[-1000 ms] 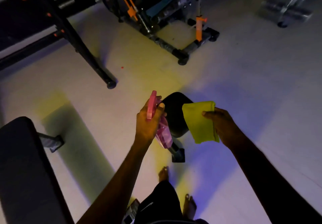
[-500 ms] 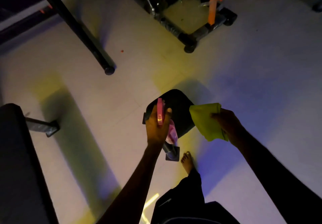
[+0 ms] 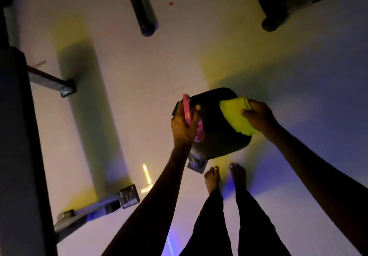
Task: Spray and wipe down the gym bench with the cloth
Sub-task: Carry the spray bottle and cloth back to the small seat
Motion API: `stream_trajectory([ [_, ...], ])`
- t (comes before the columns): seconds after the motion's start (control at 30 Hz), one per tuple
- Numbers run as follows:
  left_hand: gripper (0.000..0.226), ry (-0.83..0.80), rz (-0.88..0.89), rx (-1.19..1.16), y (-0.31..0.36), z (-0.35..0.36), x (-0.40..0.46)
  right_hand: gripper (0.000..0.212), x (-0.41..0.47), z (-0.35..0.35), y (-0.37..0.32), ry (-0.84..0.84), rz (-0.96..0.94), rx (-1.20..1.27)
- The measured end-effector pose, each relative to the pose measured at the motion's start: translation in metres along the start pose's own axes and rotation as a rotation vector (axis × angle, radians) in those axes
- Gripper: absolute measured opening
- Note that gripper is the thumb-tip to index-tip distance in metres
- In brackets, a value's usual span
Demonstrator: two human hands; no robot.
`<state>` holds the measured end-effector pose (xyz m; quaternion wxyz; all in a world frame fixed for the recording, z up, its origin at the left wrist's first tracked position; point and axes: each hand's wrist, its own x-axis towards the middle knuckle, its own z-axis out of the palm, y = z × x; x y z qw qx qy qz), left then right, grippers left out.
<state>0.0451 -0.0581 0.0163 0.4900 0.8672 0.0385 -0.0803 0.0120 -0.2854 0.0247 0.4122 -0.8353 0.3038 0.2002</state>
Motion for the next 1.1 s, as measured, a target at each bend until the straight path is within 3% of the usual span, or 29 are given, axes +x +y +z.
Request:
stream_trajectory([
  [0.17,0.045,0.109,-0.009,-0.023,-0.027,0.023,0.027,0.023,0.065,0.018,-0.008,0.046,-0.193,-0.244],
  [0.3,0.05,0.129,-0.001,-0.023,-0.049,0.038,0.027,0.05,0.071,0.062,0.017,0.038,-0.387,-0.425],
  [0.43,0.061,0.133,-0.018,0.024,-0.061,0.049,0.015,0.07,0.058,0.124,0.087,-0.279,-0.363,-0.715],
  [0.5,0.065,0.129,0.01,0.038,-0.063,0.05,0.01,0.08,0.051,0.141,0.118,-0.327,-0.374,-0.852],
  [0.67,0.073,0.077,-0.018,0.036,-0.069,0.052,0.004,0.077,0.048,0.148,0.12,-0.236,-0.385,-0.705],
  [0.93,0.102,-0.042,-0.065,0.13,-0.065,0.036,-0.017,0.062,0.048,0.116,0.085,-0.199,-0.371,-0.796],
  [1.1,0.085,-0.068,-0.023,0.405,-0.065,0.021,-0.05,0.07,0.024,0.081,0.063,-0.134,-0.413,-0.818],
])
